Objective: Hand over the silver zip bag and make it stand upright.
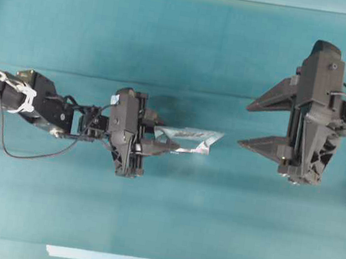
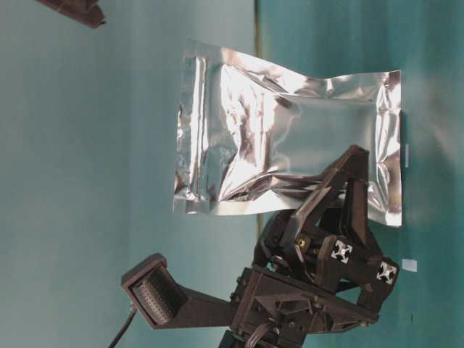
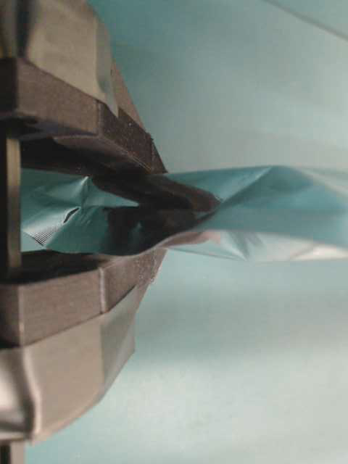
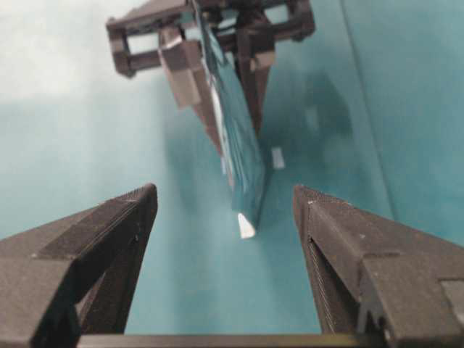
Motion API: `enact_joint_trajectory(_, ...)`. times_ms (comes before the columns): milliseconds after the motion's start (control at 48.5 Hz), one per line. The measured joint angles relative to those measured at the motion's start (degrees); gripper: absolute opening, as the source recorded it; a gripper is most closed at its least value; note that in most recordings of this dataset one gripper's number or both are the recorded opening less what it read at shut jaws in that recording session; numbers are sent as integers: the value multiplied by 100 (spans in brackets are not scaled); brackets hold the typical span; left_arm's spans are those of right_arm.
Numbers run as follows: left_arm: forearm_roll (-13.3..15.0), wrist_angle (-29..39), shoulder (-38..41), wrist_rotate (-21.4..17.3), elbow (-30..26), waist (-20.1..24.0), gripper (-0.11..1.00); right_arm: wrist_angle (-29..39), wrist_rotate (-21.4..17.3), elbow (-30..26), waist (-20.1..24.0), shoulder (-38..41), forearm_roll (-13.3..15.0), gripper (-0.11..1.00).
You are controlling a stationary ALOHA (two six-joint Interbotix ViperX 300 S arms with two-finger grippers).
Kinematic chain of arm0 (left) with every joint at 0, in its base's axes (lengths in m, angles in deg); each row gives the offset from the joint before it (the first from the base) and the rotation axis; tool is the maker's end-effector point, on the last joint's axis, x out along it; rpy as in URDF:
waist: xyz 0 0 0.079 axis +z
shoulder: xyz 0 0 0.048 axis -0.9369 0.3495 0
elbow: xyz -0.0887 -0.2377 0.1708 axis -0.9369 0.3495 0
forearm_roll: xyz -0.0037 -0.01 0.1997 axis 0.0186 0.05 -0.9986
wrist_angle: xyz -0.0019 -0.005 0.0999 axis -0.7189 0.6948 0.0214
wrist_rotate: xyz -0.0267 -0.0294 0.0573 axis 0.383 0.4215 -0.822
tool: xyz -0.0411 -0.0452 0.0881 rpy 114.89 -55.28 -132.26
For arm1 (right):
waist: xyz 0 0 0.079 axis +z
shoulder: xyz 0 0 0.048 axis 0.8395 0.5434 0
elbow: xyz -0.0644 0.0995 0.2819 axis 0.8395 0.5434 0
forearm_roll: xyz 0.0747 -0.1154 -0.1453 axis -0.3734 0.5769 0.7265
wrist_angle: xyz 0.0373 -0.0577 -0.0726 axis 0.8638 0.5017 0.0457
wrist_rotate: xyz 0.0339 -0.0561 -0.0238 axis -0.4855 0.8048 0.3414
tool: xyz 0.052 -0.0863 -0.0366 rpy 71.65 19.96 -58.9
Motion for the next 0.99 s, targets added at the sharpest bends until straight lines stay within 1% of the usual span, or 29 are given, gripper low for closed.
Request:
enact_joint_trajectory(227,0,9,0,0,-9,9,27,-62,-9,9,-9,105,-9,79)
enact_joint_trajectory(990,0,70,-9,-9,0,0,27,-105,-9,123,9,105,-26,80)
